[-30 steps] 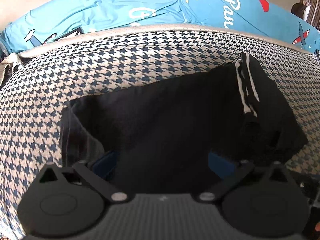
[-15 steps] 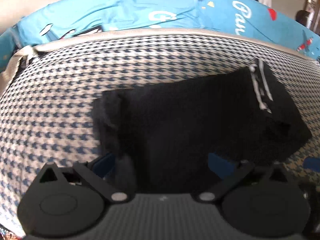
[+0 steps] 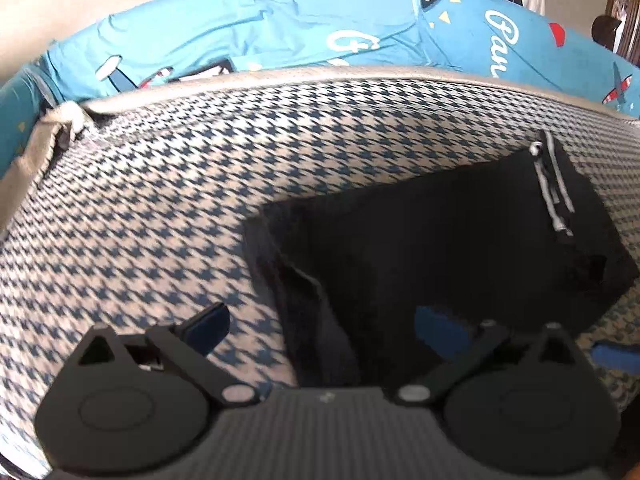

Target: Fold clothes

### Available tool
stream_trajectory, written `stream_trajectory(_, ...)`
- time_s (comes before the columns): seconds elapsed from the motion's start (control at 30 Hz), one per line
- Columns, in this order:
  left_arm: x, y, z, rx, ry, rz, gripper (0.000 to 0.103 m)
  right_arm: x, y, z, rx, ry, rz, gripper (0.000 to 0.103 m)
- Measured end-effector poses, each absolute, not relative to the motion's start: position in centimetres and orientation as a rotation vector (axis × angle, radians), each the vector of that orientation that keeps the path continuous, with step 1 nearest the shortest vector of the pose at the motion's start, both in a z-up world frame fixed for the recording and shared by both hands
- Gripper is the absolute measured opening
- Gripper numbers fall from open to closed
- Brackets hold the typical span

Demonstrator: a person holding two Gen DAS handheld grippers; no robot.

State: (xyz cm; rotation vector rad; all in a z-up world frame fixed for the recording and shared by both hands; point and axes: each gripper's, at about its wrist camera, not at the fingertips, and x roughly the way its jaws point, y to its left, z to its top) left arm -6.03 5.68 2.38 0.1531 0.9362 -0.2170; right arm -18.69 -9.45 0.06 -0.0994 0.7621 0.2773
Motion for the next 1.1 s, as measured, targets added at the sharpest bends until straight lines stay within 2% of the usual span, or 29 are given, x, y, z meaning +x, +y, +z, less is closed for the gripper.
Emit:
stream_trajectory(0.07, -5.6, 6.7, 2.5, 0.130, 0.936, -0.197, 0.103, -18.7, -8.7, 0.0, -0.124, 0.754, 0.299, 0.102)
stream_trajectory(0.13, -5.2, 7.8, 2.5, 0.087, 0.941, -0.179, 0.103, -18.6, -8.1, -0.1, -0.138, 0.750, 0.339, 0.093)
stream_trajectory(0.27, -4.6, 9.2, 2.3, 0.039, 0.954, -0.142, 0.103, -18.2, -6.5, -0.4, -0.192, 0.727, 0.399, 0.082)
stream_trajectory(0.33, -4.5, 9.7, 2.4, 0.016, 0.954, -0.126, 0.103, -17.7, -5.9, -0.8, -0.215, 0.728, 0.404, 0.068)
stream_trajectory(0.43, -4.6, 10.5, 2.8, -0.020, 0.938, -0.110, 0.103, -16.9, -5.1, -1.3, -0.235, 0.736, 0.408, 0.054)
stream_trajectory(0.57, -4.5, 11.5, 3.2, -0.071, 0.925, -0.081, 0.103, -15.4, -4.2, -1.8, -0.240, 0.749, 0.419, 0.050)
stream_trajectory(0.83, -4.7, 12.5, 3.9, -0.093, 0.906, -0.055, 0.103, -14.3, -1.2, -2.5, -0.272, 0.716, 0.511, 0.049)
stream_trajectory(1.1, -3.9, 12.2, 3.2, -0.112, 0.959, -0.094, 0.103, -14.3, 1.9, -3.5, -0.369, 0.675, 0.603, 0.049)
